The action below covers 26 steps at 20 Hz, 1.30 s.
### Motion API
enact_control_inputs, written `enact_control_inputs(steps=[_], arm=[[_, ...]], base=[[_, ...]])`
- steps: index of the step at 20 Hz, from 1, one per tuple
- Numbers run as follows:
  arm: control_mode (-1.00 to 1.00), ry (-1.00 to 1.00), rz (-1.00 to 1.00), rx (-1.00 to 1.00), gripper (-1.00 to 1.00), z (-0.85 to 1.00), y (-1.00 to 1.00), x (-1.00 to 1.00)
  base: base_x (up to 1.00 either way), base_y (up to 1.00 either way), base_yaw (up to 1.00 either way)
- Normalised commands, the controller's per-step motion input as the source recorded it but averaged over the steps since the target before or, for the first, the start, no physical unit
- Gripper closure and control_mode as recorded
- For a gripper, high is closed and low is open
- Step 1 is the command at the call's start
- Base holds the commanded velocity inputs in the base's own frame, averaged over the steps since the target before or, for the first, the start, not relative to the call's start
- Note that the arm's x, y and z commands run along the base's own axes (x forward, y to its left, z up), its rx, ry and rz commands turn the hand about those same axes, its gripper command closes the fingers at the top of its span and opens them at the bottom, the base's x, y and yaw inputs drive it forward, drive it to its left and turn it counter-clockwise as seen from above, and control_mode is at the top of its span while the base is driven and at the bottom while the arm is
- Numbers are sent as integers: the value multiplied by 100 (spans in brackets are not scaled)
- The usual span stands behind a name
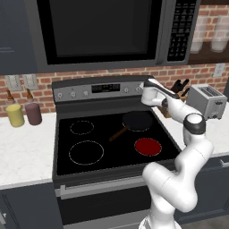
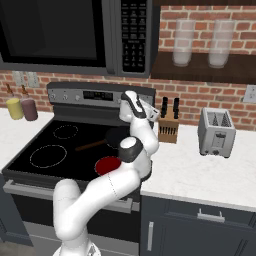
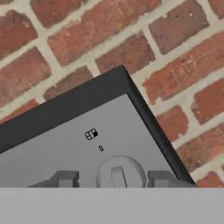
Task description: Turn off the front right burner of the stove.
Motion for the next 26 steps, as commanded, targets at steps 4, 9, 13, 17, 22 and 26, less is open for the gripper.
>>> enact_control_inputs(steps=[4, 9, 13, 17, 22, 26], arm=[[-100, 18, 0, 47, 100, 39, -14, 4], [-100, 17, -1, 51, 100, 38, -10, 4], [-100, 15, -3, 52, 100, 36, -2, 4], [-100, 15, -6, 54, 100, 34, 0, 8], [-100, 13, -8, 55, 100, 34, 0, 8], [-100, 11, -9, 55, 100, 35, 0, 13]], base=[[0, 0, 0], [0, 0, 0], [0, 0, 0], [0, 0, 0], [0, 0, 0], [0, 0, 0]])
